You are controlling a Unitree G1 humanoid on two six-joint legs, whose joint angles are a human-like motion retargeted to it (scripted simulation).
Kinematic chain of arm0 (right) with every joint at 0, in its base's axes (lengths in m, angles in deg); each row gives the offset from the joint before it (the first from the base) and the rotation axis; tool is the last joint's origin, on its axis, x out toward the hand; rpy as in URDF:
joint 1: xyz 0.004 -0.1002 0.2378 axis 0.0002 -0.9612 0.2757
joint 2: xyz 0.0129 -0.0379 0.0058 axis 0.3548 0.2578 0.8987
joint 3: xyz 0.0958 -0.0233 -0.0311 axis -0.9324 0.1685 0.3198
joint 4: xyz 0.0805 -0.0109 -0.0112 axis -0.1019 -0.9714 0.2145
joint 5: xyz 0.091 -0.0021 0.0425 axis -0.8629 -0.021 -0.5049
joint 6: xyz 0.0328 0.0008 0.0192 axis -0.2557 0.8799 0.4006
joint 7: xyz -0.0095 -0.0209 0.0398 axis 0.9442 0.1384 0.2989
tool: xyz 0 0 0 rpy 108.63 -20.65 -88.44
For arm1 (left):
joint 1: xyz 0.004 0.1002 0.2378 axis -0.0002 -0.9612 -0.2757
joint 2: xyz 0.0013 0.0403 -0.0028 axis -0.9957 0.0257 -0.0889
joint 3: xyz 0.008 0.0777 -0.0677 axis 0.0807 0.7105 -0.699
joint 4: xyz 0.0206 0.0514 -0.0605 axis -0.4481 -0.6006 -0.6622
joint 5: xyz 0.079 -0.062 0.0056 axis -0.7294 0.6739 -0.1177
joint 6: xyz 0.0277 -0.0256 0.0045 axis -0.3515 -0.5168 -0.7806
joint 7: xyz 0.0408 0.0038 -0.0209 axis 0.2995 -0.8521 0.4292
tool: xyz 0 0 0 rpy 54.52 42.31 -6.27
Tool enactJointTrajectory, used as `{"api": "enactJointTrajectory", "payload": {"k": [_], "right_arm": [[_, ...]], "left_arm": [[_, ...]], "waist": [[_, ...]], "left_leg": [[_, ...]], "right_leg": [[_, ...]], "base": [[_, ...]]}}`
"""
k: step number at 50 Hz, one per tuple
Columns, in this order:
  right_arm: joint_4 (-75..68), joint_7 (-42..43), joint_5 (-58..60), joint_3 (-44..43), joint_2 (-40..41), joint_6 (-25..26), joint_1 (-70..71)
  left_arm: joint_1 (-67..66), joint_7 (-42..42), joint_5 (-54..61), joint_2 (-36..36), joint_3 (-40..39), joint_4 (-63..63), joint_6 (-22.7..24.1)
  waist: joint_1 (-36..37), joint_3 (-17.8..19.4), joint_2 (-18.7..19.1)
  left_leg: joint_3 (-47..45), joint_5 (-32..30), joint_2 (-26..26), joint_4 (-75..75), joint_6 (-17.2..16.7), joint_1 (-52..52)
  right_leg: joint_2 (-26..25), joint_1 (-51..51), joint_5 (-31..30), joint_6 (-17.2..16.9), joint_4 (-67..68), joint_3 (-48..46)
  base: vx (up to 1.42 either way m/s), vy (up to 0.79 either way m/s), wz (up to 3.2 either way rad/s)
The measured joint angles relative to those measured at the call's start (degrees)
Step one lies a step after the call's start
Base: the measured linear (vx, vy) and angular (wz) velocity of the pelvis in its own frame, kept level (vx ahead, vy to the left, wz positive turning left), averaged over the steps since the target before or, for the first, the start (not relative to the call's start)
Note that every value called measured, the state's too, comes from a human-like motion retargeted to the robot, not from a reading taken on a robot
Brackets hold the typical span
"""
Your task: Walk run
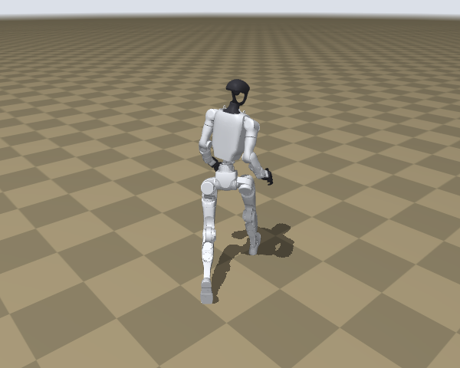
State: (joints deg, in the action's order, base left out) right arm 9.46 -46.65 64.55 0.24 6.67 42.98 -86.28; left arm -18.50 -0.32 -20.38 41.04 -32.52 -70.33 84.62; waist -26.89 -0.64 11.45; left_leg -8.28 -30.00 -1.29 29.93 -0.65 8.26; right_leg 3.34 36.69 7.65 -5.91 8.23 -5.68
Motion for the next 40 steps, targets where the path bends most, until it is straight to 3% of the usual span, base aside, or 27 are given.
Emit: {"api": "enactJointTrajectory", "payload": {"k": [2,3,5,7,8,9,10,12,13,15,17,19,20,21,23,25,26,27,28,30,32,33,35,38,40], "right_arm": [[-0.3,4.1,3.9,0.9,-1.5,1.4,2.9],[-0.6,4.6,5.8,1.8,-2.1,2.3,4.4],[-1.7,2.5,7.3,5.0,-3.3,3.4,7.6],[-5.4,-4.0,3.7,10.1,-1.4,5.0,8.7],[-8.4,-9.6,0.4,7.3,-0.3,5.5,9.3],[-10.1,-14.3,-2.3,7.1,0.1,6.9,10.1],[-11.0,-18.6,-4.7,8.4,0.1,8.8,11.0],[-9.6,-20.8,-5.6,14.5,-1.9,10.7,10.5],[-8.3,-20.1,-4.7,15.4,-3.1,11.2,10.2],[-5.7,-17.8,-0.4,15.8,-4.8,11.8,9.7],[-4.0,-14.6,3.1,16.2,-5.9,11.7,8.9],[-2.8,-11.0,6.0,15.2,-4.9,10.7,8.3],[-2.7,-9.0,7.4,14.3,-3.9,10.0,8.1],[-3.3,-6.9,8.0,14.0,-3.0,9.5,8.0],[-5.2,-3.6,8.7,14.5,-1.5,8.9,8.5],[-8.0,-2.9,9.6,14.5,-0.4,8.5,9.4],[-10.1,-3.8,11.0,14.3,0.8,8.5,10.5],[-12.5,-5.0,12.8,13.8,2.3,8.9,11.1],[-15.5,-7.0,15.1,12.6,4.3,10.5,10.6],[-20.1,-15.6,19.5,7.0,6.9,13.4,7.4],[-20.1,-20.4,17.4,10.5,5.8,13.9,6.8],[-18.8,-19.7,15.4,10.3,3.7,12.3,5.0],[-16.2,-12.7,13.5,9.7,1.4,9.4,1.5],[-13.2,-3.0,7.4,6.5,1.9,3.2,-0.1],[-11.1,0.6,3.9,4.6,2.9,-0.1,-0.3]], "left_arm": [[0.9,-0.8,-0.2,0.8,-0.8,-0.6,-1.6],[1.3,-1.1,-0.3,1.0,-1.3,-0.9,-2.5],[1.4,-2.3,-1.6,1.5,-4.0,-1.6,-3.5],[-2.2,-4.6,-7.7,3.4,-9.2,-4.3,-3.2],[-3.5,-6.6,-9.6,2.9,-9.0,-5.7,-3.6],[-3.7,-8.2,-9.0,3.2,-8.7,-6.3,-3.6],[-3.3,-9.7,-7.2,3.8,-8.4,-6.6,-3.2],[-5.7,-10.7,-1.9,1.8,-9.0,-3.2,-0.6],[-6.4,-9.2,-0.7,0.9,-9.1,-1.2,0.0],[-6.2,-3.9,-0.9,-0.2,-9.7,1.7,0.9],[-5.6,0.4,-1.9,-2.8,-8.7,3.6,2.0],[-3.7,2.9,-4.5,-4.9,-7.3,4.3,1.6],[-2.3,3.4,-6.2,-5.6,-6.6,4.3,0.8],[-1.2,2.6,-7.1,-6.2,-5.9,4.2,-0.6],[0.7,0.4,-7.9,-7.1,-5.0,3.8,-2.8],[2.2,-2.6,-7.3,-7.5,-3.8,3.0,-3.8],[3.3,-4.2,-7.0,-7.7,-4.1,1.9,-3.7],[4.1,-5.3,-7.3,-7.4,-4.2,0.2,-3.3],[4.0,-5.5,-8.8,-6.4,-4.0,-2.6,-2.6],[4.6,-7.3,-12.1,-5.8,-9.4,-10.4,0.0],[5.0,-7.7,-12.3,-2.7,-11.2,-14.9,-1.0],[4.0,-7.6,-11.1,-1.4,-8.7,-15.4,-0.9],[1.9,-6.9,-8.2,-0.2,-4.7,-14.6,0.1],[2.0,-3.0,-8.3,0.2,-2.2,-13.0,0.0],[3.1,-1.7,-9.2,-1.2,-0.3,-11.0,0.4]], "waist": [[-0.1,1.5,-1.6],[-1.2,2.2,-3.5],[-0.1,1.8,-7.5],[5.9,-0.9,-8.1],[9.6,-3.0,-7.4],[13.5,-5.0,-8.1],[17.5,-6.9,-9.6],[21.8,-9.7,-11.3],[22.2,-9.7,-11.9],[25.7,-9.1,-13.9],[29.5,-7.5,-16.0],[32.4,-4.8,-17.0],[33.6,-3.3,-16.7],[32.6,-1.9,-15.6],[32.8,0.8,-11.6],[34.9,3.3,-6.9],[31.7,2.5,-9.3],[29.3,1.5,-11.1],[28.5,-0.1,-11.5],[24.0,-3.2,-11.5],[21.4,-9.1,-11.3],[18.9,-10.6,-9.9],[13.4,-11.3,-6.8],[5.7,-9.2,-5.8],[2.0,-6.9,-5.4]], "left_leg": [[3.9,0.0,5.1,6.3,2.1,1.4],[4.2,0.0,7.3,8.8,2.5,2.6],[0.7,2.1,11.8,14.5,5.1,1.6],[-6.5,11.2,12.7,26.8,10.5,-6.5],[-6.0,17.2,9.4,35.8,12.7,-14.5],[-7.2,21.7,8.1,38.7,13.8,-21.4],[-9.4,25.5,7.7,38.6,14.2,-27.7],[-11.7,29.7,7.9,28.8,13.8,-34.9],[-10.2,30.6,9.3,22.4,13.4,-37.8],[-9.6,31.2,11.2,6.8,11.0,-41.0],[-7.8,32.4,12.9,-10.0,7.3,-40.5],[-5.8,34.5,13.6,-23.0,4.5,-39.1],[-4.8,35.3,13.3,-28.6,2.5,-37.8],[-2.7,36.4,13.8,-30.7,3.0,-35.7],[1.1,39.0,10.3,-31.0,0.4,-32.6],[6.8,29.3,4.5,-25.7,-1.5,-30.5],[8.9,28.5,7.1,-17.7,8.8,-33.0],[10.6,29.4,9.0,-10.3,15.6,-34.6],[11.2,33.7,9.2,-3.8,15.6,-34.4],[9.8,41.5,8.8,6.9,15.6,-34.2],[5.7,45.2,9.6,5.0,15.6,-29.9],[7.5,43.7,10.9,1.2,15.6,-25.1],[10.2,34.2,14.0,-7.3,15.6,-15.6],[11.2,11.8,12.7,-14.5,7.3,-6.0],[9.6,0.0,10.3,-14.9,0.3,-0.9]], "right_leg": [[1.4,-3.1,1.4,2.8,-0.8,0.0],[2.7,-4.8,-3.9,3.8,0.3,1.0],[5.4,-7.2,-16.3,9.8,6.4,1.3],[-3.9,-8.8,-3.5,9.6,19.0,14.6],[-1.0,-9.6,0.6,8.6,22.2,9.8],[-1.8,-11.9,3.6,10.2,22.4,8.6],[-4.2,-15.1,6.0,12.9,21.1,9.3],[-6.3,-23.9,1.5,13.1,13.7,9.6],[-6.4,-28.5,-6.1,11.2,9.5,6.3],[-4.5,-36.4,-27.1,5.3,3.0,-1.9],[-2.9,-41.3,-37.6,-5.3,7.4,-6.1],[-2.4,-43.7,-37.6,-9.1,17.1,-10.2],[-3.5,-45.6,-37.6,-9.1,19.6,-9.8],[-6.4,-48.2,-37.6,-9.1,20.0,-8.3],[-12.0,-52.9,-37.6,-6.8,21.4,-8.9],[-14.8,-55.5,-34.5,-2.5,27.7,-10.8],[-14.2,-51.1,-32.2,1.0,32.3,-14.9],[-13.4,-47.2,-29.2,4.4,37.2,-18.2],[-12.4,-44.0,-24.8,7.7,42.8,-19.9],[-7.2,-32.2,-14.3,8.4,55.9,-15.4],[-5.2,-21.1,-10.2,8.5,50.6,-8.1],[-4.1,-18.5,-9.3,8.8,45.3,-8.3],[-0.5,-13.7,-7.6,7.2,34.6,-8.4],[2.9,-9.8,-7.2,2.1,15.0,-6.9],[2.8,-8.9,-3.8,-0.1,3.1,-3.7]], "base": [[2.2,-0.91,0.05],[2.19,-0.95,0.29],[2.46,-1.2,-0.75],[2.85,-1.32,-1.64],[3.09,-1.07,-0.45],[3.17,-0.95,-0.34],[2.9,-0.85,-1.17],[2.37,-0.64,-0.64],[2.24,-0.57,0.42],[2.54,-0.69,0.22],[2.37,-0.84,-0.21],[2.08,-0.94,0.01],[2.08,-0.73,0.65],[2.34,-0.66,0.92],[2.47,-0.75,0.34],[2.64,-1.12,-0.28],[2.29,-1.4,0.77],[1.96,-1.01,1.28],[2.44,-0.58,0.99],[2.85,-0.65,0.33],[2.02,-0.52,-0.6],[2.18,-0.27,0.86],[2.42,-0.42,1.69],[1.46,-0.5,1.46],[1.63,-0.86,1.09]]}}
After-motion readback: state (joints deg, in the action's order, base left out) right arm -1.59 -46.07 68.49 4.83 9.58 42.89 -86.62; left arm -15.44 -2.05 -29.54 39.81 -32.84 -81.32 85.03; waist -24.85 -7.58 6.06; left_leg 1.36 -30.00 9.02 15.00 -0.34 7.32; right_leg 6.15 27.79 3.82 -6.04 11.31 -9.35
